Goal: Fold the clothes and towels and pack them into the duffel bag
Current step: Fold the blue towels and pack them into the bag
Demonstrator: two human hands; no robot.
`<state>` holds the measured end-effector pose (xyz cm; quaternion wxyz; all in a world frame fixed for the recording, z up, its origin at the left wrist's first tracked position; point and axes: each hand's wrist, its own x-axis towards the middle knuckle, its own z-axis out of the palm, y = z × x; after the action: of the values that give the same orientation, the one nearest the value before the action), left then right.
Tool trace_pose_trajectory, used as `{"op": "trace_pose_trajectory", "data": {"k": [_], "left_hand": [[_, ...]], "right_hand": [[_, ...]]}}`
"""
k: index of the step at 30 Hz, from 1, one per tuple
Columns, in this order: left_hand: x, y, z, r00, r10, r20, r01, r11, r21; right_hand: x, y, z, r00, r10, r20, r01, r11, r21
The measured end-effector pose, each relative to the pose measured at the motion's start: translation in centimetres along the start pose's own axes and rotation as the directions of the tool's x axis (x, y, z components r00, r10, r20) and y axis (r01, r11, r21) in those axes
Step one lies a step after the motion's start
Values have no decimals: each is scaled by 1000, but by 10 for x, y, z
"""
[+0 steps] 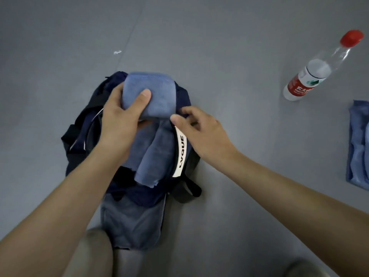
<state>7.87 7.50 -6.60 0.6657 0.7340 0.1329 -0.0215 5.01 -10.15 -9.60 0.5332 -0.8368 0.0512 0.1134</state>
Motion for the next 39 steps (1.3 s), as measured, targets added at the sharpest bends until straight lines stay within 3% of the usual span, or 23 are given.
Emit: {"op": "trace_pose_trajectory", "data": {"k": [1,3,5,8,13,17,20,22,27,32,36,39], "left_hand": [[9,-2,-13,1000,3,-24,-2,999,46],[20,-11,-32,999,0,-38,4,994,110],[22,-27,-40,1000,11,-17,-7,975,221],[14,-45,-42,999,-24,31,12,938,346],[2,-58,-34,999,0,32,-14,901,433],[3,-61,-22,998,18,-65,4,946,323],[19,-57,-12,990,97,-98,-56,932,358],[34,-61,-7,988,139,-65,-99,903,419],[49,-88,2,981,163,106,-190,688,701],[56,-87,4,956,253,150,-208,221,953],[47,-93,-6,817,476,327,-436,138,889],[45,-95,-2,824,420,381,-502,230,833]], "right_hand": [[1,0,9,998,-66,-11,62,978,-201],[-1,3,24,989,-119,91,150,794,-589],[0,8,36,983,-42,176,162,644,-748],[1,5,37,980,89,180,80,648,-757],[-8,4,25,998,35,44,8,678,-735],[-12,11,29,996,-22,84,76,685,-724],[-7,8,30,998,-19,53,50,738,-672],[0,5,29,999,-4,41,31,722,-691],[12,5,30,995,63,82,13,711,-703],[33,11,33,979,183,91,-50,646,-762],[41,9,34,991,129,29,-55,599,-799],[49,8,32,995,96,16,-43,584,-810]]}}
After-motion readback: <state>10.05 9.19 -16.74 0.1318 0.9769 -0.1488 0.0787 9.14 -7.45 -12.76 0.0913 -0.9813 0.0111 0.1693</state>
